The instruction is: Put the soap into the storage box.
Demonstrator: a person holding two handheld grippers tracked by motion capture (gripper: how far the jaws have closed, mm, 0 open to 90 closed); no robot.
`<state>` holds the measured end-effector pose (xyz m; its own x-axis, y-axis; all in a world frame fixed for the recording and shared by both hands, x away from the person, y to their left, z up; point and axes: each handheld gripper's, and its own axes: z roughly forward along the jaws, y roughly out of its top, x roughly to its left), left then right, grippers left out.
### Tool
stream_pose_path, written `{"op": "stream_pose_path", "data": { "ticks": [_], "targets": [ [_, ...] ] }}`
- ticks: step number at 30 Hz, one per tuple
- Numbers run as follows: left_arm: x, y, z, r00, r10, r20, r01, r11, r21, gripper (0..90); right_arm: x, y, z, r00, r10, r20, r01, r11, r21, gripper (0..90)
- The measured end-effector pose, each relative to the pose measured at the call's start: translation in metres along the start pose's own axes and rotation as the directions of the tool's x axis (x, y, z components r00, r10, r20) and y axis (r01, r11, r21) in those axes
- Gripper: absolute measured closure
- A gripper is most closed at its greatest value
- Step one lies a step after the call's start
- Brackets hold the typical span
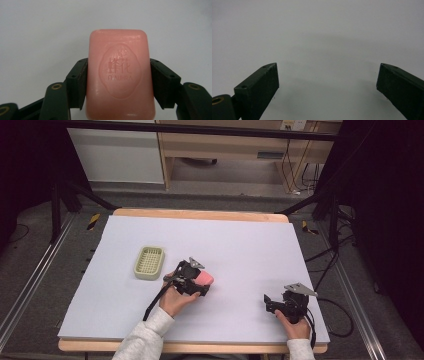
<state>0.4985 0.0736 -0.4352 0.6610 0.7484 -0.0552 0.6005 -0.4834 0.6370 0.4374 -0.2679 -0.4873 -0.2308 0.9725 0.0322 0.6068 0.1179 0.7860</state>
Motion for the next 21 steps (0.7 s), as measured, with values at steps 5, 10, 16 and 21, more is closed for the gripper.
{"op": "stream_pose_path", "data": {
  "ticks": [5,10,16,21],
  "targets": [
    [0.013,-0.005,-0.019,0.9997,-0.016,-0.02,0.015,0.9997,-0.02,37.4,0.0,0.0,0.0,1.0,0.001,0.0,-0.001,1.0,0.001,4.6],
    [0.025,-0.01,-0.033,0.9989,-0.028,-0.038,0.026,0.999,-0.035,37.4,0.0,0.0,0.0,1.0,0.0,0.0,0.0,1.0,0.001,4.6],
    [0.042,-0.024,-0.048,0.9972,-0.053,-0.054,0.05,0.9974,-0.052,37.4,0.0,0.0,0.0,1.0,0.004,0.002,-0.004,1.0,0.003,4.6],
    [0.057,-0.036,-0.058,0.9932,-0.089,-0.075,0.085,0.9945,-0.062,37.4,0.0,0.0,-0.001,0.9999,0.015,0.001,-0.015,0.9999,-0.004,4.9]
  ]
}}
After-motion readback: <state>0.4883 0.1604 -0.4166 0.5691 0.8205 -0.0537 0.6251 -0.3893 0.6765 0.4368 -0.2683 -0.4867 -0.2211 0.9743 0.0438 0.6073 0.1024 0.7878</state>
